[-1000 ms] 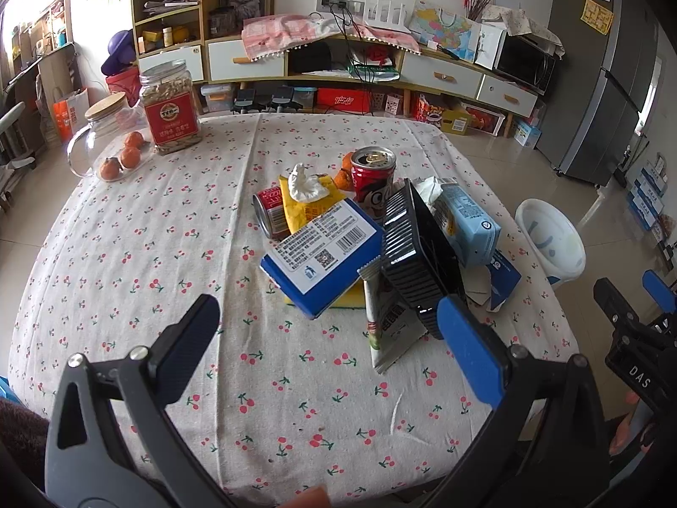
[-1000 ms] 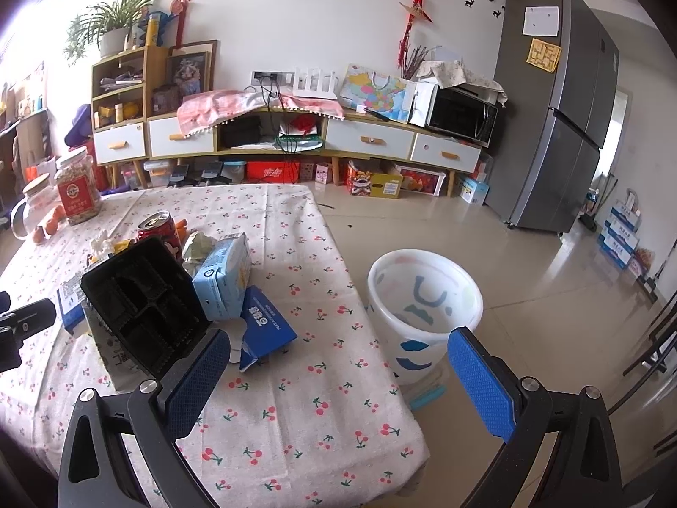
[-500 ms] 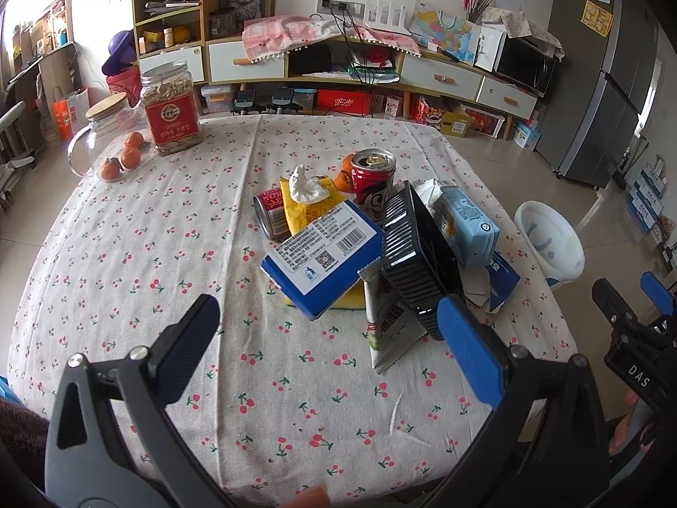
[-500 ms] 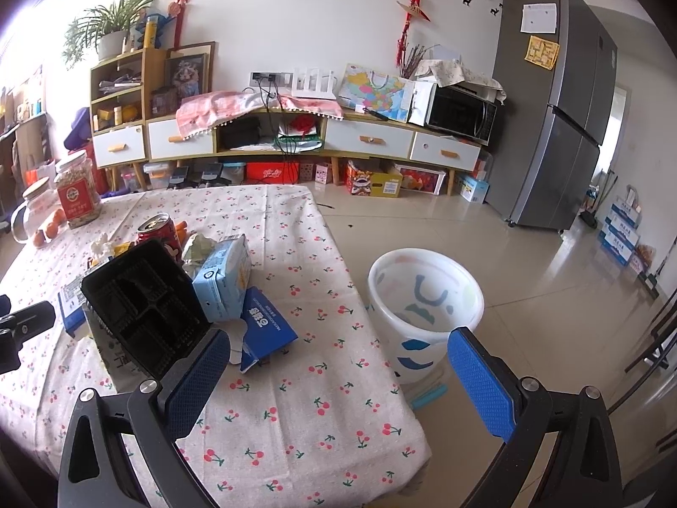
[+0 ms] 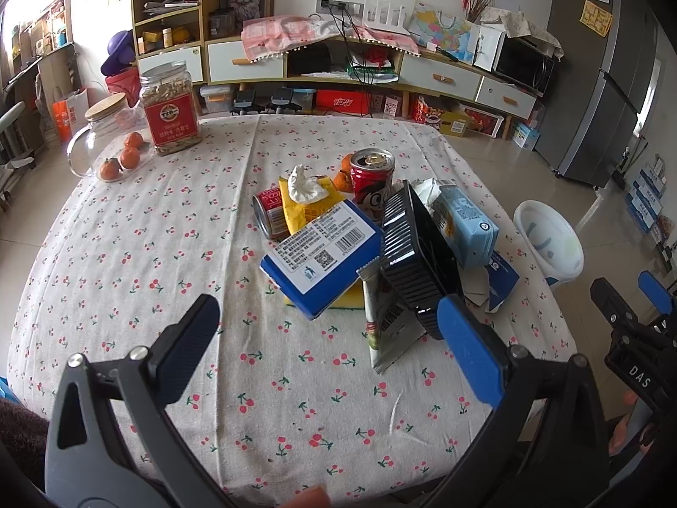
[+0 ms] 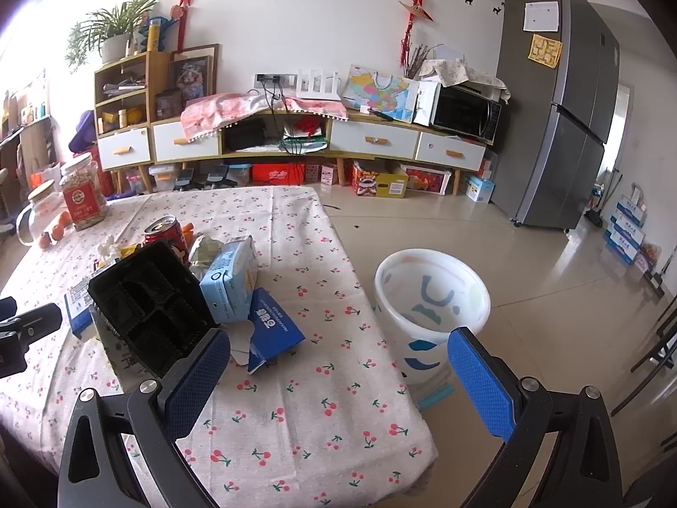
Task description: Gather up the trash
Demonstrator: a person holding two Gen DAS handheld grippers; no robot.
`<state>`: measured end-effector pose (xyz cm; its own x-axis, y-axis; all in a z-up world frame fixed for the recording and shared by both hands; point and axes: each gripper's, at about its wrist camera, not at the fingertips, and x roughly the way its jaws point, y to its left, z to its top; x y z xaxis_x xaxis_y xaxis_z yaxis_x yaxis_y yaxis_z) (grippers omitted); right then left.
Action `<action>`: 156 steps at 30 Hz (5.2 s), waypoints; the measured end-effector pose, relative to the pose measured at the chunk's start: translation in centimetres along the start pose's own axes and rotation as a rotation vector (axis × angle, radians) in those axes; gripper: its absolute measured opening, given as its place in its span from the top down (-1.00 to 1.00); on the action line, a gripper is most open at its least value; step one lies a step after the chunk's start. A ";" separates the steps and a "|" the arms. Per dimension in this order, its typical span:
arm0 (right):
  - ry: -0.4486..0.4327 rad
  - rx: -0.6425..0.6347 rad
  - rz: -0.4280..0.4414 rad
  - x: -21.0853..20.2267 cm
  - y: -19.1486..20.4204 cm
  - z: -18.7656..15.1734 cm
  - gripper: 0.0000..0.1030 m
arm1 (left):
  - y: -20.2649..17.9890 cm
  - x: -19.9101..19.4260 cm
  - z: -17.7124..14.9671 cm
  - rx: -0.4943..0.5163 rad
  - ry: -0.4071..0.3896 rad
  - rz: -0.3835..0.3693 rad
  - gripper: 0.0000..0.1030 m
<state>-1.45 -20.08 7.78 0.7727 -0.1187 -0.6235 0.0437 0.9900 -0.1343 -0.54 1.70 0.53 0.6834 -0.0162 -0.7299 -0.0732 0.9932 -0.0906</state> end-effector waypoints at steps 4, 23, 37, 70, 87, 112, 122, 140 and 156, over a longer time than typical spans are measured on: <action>-0.001 0.002 0.000 0.0 0.0 0.0 -1.00 | 0.0 0.0 0.0 0.000 0.000 0.000 -0.98; 0.004 0.050 0.048 -0.2 -0.7 0.1 -1.00 | 0.2 -0.2 0.2 0.002 -0.006 -0.007 -0.99; 0.021 0.072 0.076 -0.5 -2.0 2.1 -1.00 | 1.0 -0.2 1.4 0.038 0.023 -0.012 -0.99; 0.593 0.063 0.504 18.9 6.3 7.3 -0.55 | 7.4 8.2 7.2 0.070 0.317 -0.236 -0.81; 0.511 0.157 0.505 16.3 1.4 6.7 0.19 | 3.9 7.8 5.4 0.291 0.361 -0.304 -0.73; 0.484 0.246 0.456 13.1 -4.2 4.1 0.19 | 3.7 10.9 0.6 0.181 0.535 -0.267 -0.56; 0.454 0.274 0.468 12.5 -5.2 4.4 0.19 | 6.0 8.5 1.6 0.120 0.400 -0.207 -0.19; 0.351 0.483 0.293 12.7 -18.7 4.6 0.19 | -7.3 7.6 8.2 0.288 0.288 -0.350 -0.20; 0.396 0.661 0.256 15.0 -28.7 0.6 0.19 | -27.1 16.3 8.3 0.457 0.407 -0.451 -0.20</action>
<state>9.25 -50.24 2.77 0.5337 0.2220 -0.8160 0.3565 0.8159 0.4551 18.59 -24.53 -3.32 0.2473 -0.3850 -0.8892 0.5184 0.8279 -0.2143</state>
